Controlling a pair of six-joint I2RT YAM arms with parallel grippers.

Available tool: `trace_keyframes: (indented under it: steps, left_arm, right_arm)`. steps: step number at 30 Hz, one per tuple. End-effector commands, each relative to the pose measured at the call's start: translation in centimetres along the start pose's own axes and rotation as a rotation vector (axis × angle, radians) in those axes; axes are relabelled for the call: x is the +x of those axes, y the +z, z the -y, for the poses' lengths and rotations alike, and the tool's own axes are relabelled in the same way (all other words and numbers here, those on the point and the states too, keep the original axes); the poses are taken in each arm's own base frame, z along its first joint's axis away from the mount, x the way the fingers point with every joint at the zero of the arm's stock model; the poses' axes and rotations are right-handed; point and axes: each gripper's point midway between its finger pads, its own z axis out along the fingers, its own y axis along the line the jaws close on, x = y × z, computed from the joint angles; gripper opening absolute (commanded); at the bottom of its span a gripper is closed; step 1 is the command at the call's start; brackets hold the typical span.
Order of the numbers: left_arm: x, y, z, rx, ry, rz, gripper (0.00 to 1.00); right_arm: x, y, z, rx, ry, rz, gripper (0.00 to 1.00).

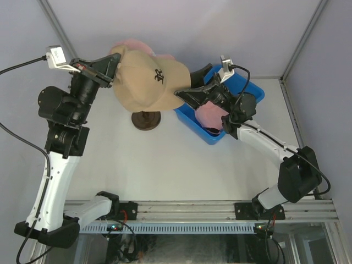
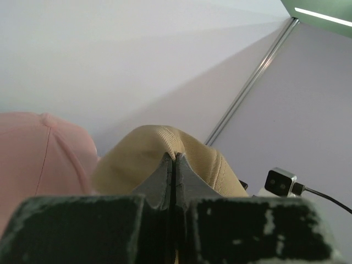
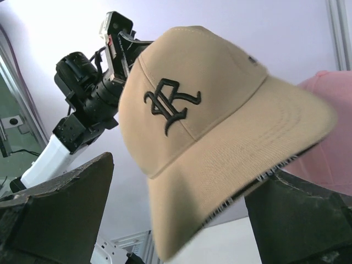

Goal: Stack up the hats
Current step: Stack the hat on the hat.

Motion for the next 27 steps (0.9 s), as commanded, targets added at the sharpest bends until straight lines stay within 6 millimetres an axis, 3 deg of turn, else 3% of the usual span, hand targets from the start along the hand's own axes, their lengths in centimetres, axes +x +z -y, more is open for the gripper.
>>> trace_keyframes:
  steps: [1, 7, 14, 26, 27]
  left_arm:
    - [-0.2, 0.3, 0.0, 0.020, -0.005, 0.014, 0.00]
    - [-1.5, 1.4, -1.1, -0.015, 0.004, 0.042, 0.00]
    - [-4.4, 2.5, -3.3, -0.104, 0.058, 0.099, 0.00]
    - [-8.5, 2.0, -7.8, -0.287, 0.208, 0.216, 0.00]
    - [-8.8, 2.0, -8.2, -0.303, 0.220, 0.222, 0.00]
  right_arm:
    - [-0.4, 1.5, -1.4, -0.062, -0.010, -0.013, 0.94]
    - [-2.0, 4.4, -0.6, -0.087, -0.020, -0.023, 0.94]
    - [-2.7, 8.0, 3.0, -0.082, -0.010, -0.066, 0.94]
    - [-2.8, 13.4, 9.5, -0.104, -0.024, -0.080, 0.94]
    - [-3.6, 13.9, 9.2, -0.117, -0.040, -0.066, 0.94]
